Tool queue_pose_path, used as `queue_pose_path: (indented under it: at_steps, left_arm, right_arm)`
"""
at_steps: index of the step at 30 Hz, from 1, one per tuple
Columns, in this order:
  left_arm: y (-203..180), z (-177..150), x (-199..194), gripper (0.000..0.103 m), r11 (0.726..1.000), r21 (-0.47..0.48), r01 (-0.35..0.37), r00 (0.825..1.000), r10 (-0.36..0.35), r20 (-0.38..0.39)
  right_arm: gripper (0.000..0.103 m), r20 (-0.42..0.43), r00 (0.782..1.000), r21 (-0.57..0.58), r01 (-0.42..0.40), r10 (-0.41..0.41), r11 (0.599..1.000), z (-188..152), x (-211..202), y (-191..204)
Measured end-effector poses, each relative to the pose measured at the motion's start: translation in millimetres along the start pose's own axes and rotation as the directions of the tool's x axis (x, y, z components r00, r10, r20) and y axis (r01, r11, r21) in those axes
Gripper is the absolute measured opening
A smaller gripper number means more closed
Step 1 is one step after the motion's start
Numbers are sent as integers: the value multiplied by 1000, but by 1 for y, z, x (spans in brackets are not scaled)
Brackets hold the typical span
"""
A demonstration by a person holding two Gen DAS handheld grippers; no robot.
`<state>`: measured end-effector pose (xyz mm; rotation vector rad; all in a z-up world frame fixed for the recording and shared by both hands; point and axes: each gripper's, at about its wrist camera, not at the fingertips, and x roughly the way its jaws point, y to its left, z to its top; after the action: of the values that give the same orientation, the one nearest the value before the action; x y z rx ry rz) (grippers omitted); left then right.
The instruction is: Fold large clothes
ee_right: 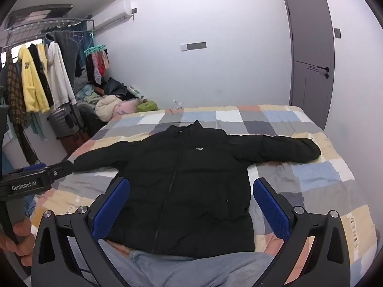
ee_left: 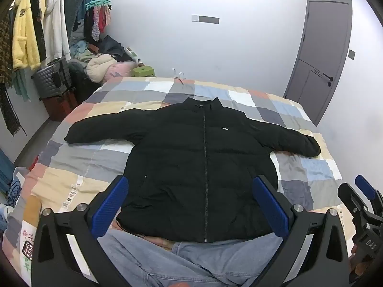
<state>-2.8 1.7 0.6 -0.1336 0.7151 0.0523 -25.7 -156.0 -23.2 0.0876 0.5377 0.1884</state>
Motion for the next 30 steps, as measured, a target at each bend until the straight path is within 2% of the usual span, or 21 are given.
queue_pose_path:
  at_steps: [3,9,30]
  left_arm:
    - [8,-2,-1,103,1000,-7,-4,1000,4,3]
    - [2,-1,-1,103,1000,1,-19,1000,19,-3]
    - [-2,2,1,103,1000,1,4,1000,-4,-22]
  right_arm:
    - [103,0,1000,3,-4,4,1000,-1,-3,-2]
    - [103,-22,1000,-10,4,-4,1000,-1,-1,-5]
    - [103,-25,999,-6,33,-33,999,-6,1,-2]
